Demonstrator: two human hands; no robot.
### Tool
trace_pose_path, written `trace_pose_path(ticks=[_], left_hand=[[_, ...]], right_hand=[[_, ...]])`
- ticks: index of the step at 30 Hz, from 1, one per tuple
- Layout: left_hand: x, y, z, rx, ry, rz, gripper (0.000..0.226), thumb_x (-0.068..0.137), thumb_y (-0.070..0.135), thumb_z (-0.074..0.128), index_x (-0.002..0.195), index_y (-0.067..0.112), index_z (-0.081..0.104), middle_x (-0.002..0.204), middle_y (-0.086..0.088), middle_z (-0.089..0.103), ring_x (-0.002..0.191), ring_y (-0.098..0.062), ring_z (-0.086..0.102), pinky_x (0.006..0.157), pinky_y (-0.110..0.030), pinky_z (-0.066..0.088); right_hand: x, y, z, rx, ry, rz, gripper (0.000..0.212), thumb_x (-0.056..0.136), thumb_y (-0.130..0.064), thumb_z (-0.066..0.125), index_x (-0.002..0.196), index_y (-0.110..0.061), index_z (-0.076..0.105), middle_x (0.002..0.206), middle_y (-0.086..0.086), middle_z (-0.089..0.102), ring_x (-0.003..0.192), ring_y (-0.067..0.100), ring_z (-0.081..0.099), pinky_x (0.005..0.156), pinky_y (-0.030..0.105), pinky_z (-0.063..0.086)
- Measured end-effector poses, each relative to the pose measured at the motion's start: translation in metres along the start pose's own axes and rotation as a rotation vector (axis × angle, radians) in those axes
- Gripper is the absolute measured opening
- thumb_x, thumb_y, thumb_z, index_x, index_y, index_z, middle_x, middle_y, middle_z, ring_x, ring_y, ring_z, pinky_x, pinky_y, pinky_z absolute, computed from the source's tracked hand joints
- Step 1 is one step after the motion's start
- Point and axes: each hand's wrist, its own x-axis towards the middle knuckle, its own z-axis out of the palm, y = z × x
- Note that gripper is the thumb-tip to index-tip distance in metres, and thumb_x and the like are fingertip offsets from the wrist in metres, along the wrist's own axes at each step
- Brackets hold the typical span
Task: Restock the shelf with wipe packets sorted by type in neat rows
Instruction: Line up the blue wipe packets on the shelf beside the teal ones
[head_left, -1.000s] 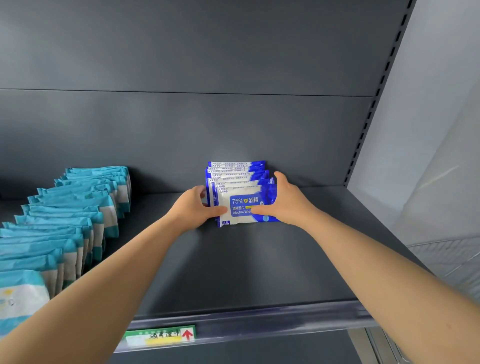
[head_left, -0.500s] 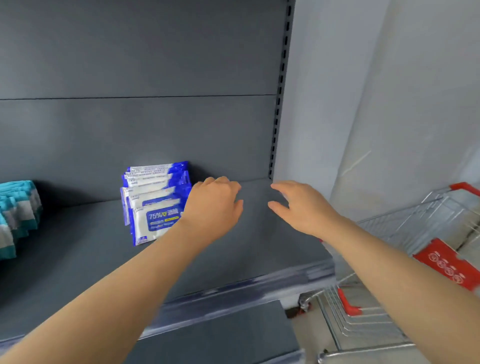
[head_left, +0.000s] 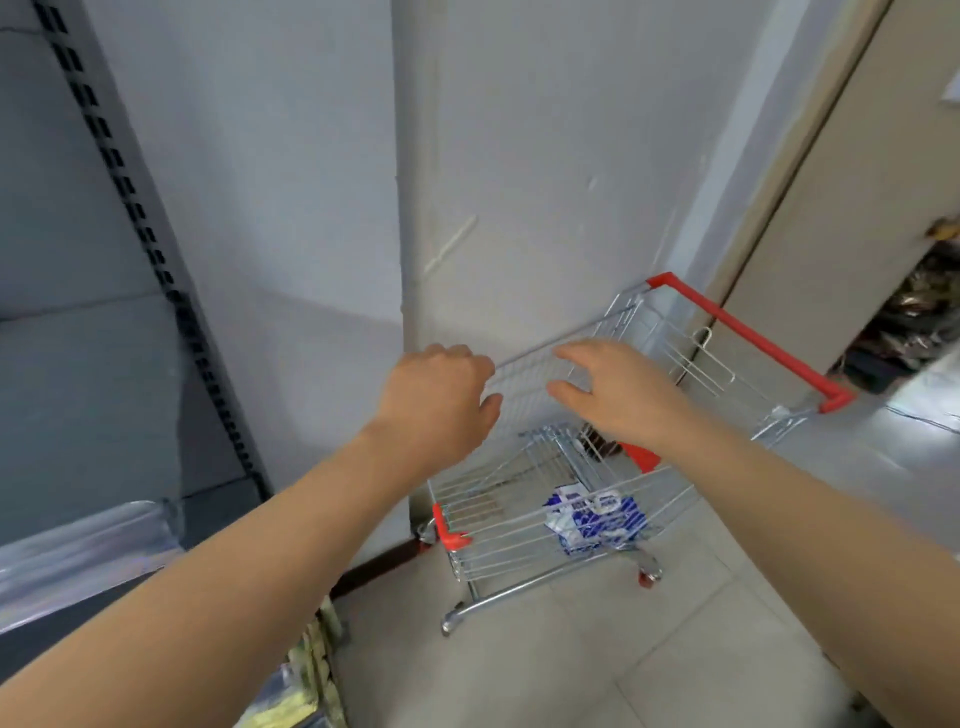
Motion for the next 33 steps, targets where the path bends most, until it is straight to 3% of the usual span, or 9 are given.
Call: trace_pose_path(ticks=[7, 13, 17, 22, 27, 33], left_hand=[[0.088, 0.067, 0.104, -0.055, -0.175, 0.063, 0.037, 0.096, 0.042, 0.043, 0.119, 0.019, 0.06, 0.115, -0.002, 0.063, 0.104, -0.024, 0.058, 0.087, -0.036, 0.047], [0.175, 0.091, 0.222, -0.096, -0.376, 0.045, 0.036, 0.096, 0.041, 0.042, 0.118, 0.019, 0.06, 0.111, -0.003, 0.064, 0.101, -0.024, 0.06, 0.084, -0.035, 0.047], [0.229, 0.096, 0.302, -0.166, -0.527, -0.025, 0.036, 0.096, 0.038, 0.045, 0.122, 0.018, 0.059, 0.118, -0.004, 0.062, 0.107, -0.025, 0.059, 0.092, -0.039, 0.048], [0.265, 0.096, 0.402, -0.232, -0.666, -0.089, 0.037, 0.096, 0.038, 0.048, 0.127, 0.02, 0.057, 0.126, -0.001, 0.06, 0.115, -0.023, 0.056, 0.096, -0.039, 0.046], [0.271, 0.104, 0.514, -0.353, -0.814, -0.181, 0.038, 0.092, 0.036, 0.056, 0.125, 0.018, 0.057, 0.13, -0.003, 0.058, 0.12, -0.023, 0.052, 0.102, -0.039, 0.042], [0.259, 0.123, 0.629, -0.507, -0.938, -0.361, 0.052, 0.09, 0.038, 0.062, 0.136, 0.016, 0.049, 0.142, -0.006, 0.048, 0.129, -0.025, 0.044, 0.107, -0.038, 0.036]], right_hand=[[0.019, 0.134, 0.039, -0.036, -0.128, 0.153, 0.047, 0.096, -0.037, 0.051, 0.137, -0.015, 0.049, 0.139, 0.006, 0.053, 0.125, 0.024, 0.05, 0.103, 0.032, 0.036], [0.07, 0.236, 0.095, 0.011, -0.272, 0.244, 0.034, 0.097, -0.027, 0.051, 0.124, -0.008, 0.057, 0.117, 0.012, 0.064, 0.101, 0.027, 0.061, 0.089, 0.036, 0.047], [0.111, 0.306, 0.15, 0.044, -0.389, 0.243, 0.034, 0.095, -0.03, 0.052, 0.121, -0.009, 0.058, 0.115, 0.013, 0.063, 0.107, 0.029, 0.058, 0.078, 0.029, 0.039], [0.15, 0.375, 0.227, 0.072, -0.566, 0.232, 0.035, 0.094, -0.033, 0.052, 0.116, -0.007, 0.061, 0.114, 0.012, 0.064, 0.107, 0.03, 0.059, 0.091, 0.043, 0.046], [0.177, 0.431, 0.307, 0.081, -0.752, 0.14, 0.048, 0.095, -0.034, 0.056, 0.137, -0.014, 0.05, 0.138, 0.01, 0.053, 0.126, 0.026, 0.05, 0.104, 0.035, 0.04], [0.185, 0.477, 0.403, 0.105, -0.929, 0.094, 0.054, 0.091, -0.044, 0.058, 0.137, -0.016, 0.051, 0.14, 0.006, 0.052, 0.127, 0.023, 0.049, 0.104, 0.036, 0.039]])
